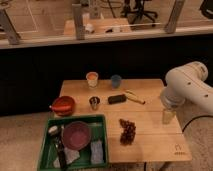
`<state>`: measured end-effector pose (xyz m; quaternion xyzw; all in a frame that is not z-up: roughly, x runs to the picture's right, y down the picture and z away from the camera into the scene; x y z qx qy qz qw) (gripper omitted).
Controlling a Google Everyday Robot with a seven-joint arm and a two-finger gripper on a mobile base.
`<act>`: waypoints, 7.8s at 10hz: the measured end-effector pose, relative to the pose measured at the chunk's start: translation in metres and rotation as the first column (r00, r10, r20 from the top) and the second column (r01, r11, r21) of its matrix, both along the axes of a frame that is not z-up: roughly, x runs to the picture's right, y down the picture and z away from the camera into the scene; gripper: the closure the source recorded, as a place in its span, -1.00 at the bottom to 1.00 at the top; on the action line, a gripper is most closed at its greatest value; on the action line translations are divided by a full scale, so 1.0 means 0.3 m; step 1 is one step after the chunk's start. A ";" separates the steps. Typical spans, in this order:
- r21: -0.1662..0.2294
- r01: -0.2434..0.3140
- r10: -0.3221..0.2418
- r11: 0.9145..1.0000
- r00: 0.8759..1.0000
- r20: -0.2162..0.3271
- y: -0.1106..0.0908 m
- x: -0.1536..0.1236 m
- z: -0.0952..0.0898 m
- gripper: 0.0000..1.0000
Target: Place grapes in table surface
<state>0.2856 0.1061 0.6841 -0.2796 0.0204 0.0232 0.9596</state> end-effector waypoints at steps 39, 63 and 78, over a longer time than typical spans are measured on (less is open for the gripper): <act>0.105 0.462 -0.456 0.881 0.764 0.456 0.329 -0.487 0.211 -0.60; 0.186 0.672 -0.621 0.717 0.493 0.610 0.473 -0.504 0.437 -0.17; 0.436 0.173 -0.419 0.883 0.711 0.565 0.056 -0.369 -0.174 1.00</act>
